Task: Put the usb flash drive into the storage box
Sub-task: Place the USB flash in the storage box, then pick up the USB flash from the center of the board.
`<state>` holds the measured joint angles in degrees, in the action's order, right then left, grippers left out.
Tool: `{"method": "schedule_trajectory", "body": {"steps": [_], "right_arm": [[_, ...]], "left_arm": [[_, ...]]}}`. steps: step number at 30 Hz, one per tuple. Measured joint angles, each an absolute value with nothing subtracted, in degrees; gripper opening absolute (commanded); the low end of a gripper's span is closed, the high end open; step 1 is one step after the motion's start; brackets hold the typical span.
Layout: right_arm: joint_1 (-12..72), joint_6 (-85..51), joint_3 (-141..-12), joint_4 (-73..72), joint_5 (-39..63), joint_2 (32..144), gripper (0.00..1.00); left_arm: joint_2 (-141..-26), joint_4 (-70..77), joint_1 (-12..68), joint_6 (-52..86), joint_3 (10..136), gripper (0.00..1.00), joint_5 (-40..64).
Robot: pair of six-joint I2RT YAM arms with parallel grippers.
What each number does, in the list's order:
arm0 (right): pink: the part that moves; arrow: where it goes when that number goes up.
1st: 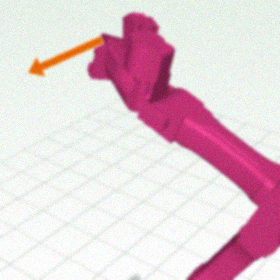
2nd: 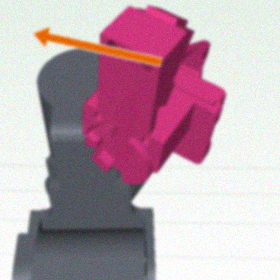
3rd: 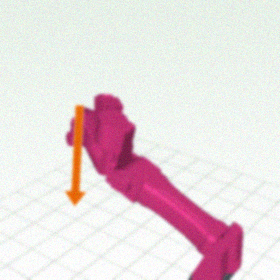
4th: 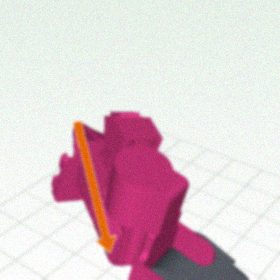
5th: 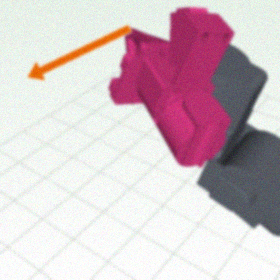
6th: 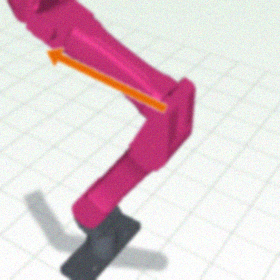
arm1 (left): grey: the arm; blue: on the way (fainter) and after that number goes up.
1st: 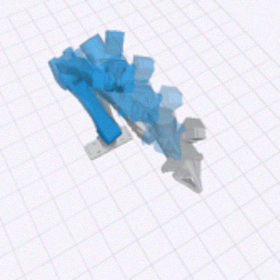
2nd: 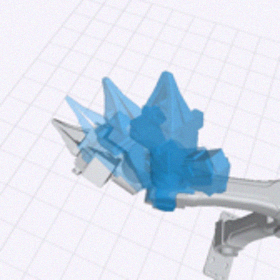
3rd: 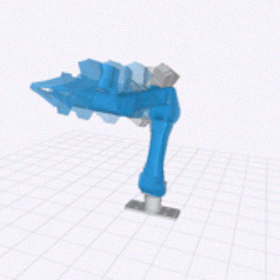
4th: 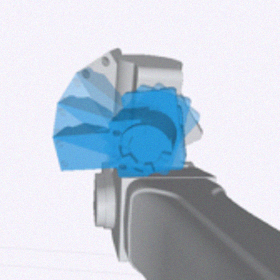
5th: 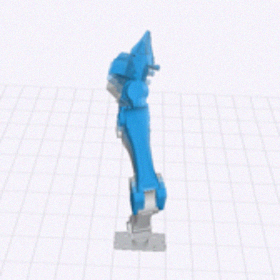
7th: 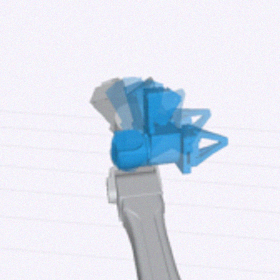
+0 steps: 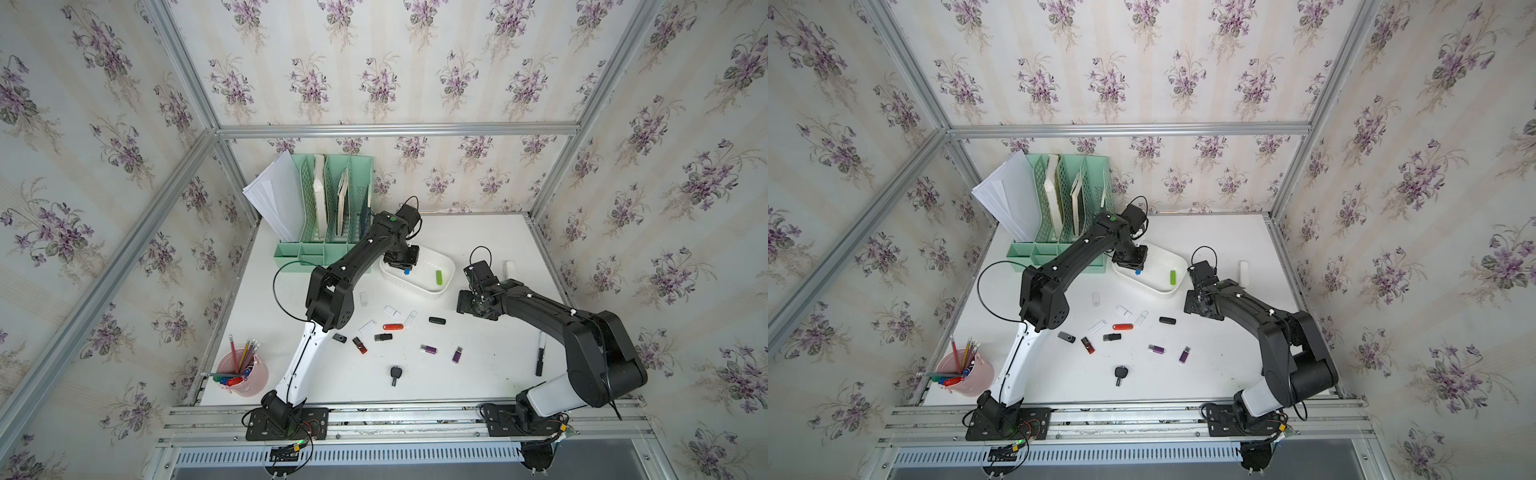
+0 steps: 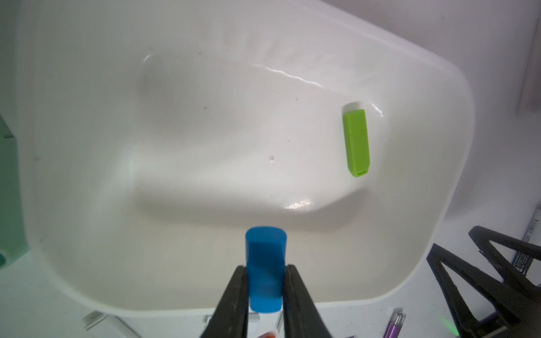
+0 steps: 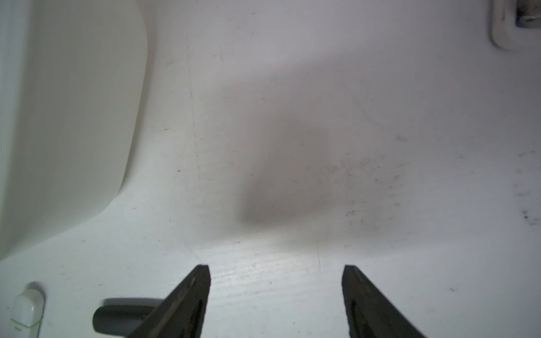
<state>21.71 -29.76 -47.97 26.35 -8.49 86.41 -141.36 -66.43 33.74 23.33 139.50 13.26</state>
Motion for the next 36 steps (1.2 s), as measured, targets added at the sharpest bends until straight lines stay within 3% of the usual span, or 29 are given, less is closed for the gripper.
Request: {"method": "schedule_trajectory", "body": {"steps": [25,31,36], "right_arm": [[22.90,-30.20,-42.26,24.01,-6.76,81.91,0.76],[24.53,-30.20,-42.17,23.14,-6.79,80.71,0.76],[27.86,-30.28,-42.19,23.88,-5.76,80.60,0.76]], "left_arm": [[-151.28,-61.01,30.72,20.75,145.05,0.32,7.22],[-149.38,-60.27,30.81,20.80,143.57,0.50,7.94],[-141.05,-60.25,30.74,20.95,140.77,0.62,8.34]]}}
